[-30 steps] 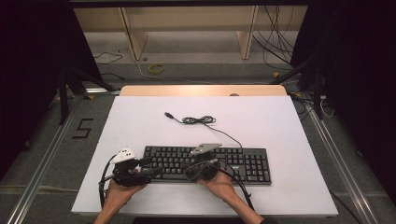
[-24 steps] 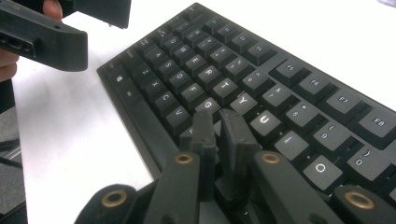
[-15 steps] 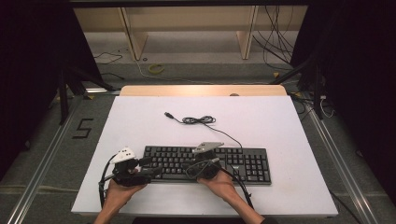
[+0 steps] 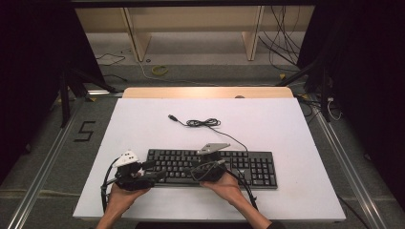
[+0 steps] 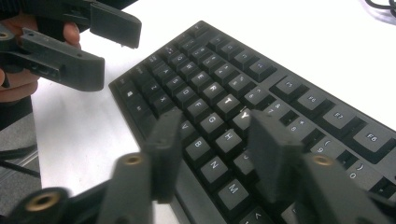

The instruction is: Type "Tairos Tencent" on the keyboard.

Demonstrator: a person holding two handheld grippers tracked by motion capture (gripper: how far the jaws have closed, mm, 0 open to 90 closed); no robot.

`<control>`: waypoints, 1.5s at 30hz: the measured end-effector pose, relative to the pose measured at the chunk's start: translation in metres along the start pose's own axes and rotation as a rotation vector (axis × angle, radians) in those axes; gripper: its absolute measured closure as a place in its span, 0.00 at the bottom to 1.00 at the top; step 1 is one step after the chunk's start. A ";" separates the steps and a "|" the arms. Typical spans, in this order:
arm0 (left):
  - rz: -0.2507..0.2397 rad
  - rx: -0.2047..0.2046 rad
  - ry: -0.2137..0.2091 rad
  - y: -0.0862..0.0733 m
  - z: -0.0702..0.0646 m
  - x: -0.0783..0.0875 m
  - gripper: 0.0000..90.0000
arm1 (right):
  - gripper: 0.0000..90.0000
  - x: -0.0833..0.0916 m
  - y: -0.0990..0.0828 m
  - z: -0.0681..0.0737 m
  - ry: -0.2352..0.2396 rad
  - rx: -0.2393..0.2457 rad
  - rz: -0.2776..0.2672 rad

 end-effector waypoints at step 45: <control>0.085 -0.019 -0.003 0.012 0.000 -0.023 0.61 | 0.42 0.023 -0.004 -0.002 -0.012 -0.004 -0.034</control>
Point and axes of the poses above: each handheld gripper's, and its own axes: x roughly backward along the jaws, y roughly out of its top, z roughly to its left, the point moved 1 cm from there along -x, roughly forward along the jaws, and after that the axes turned 4 degrees about x, right-handed, at the moved point
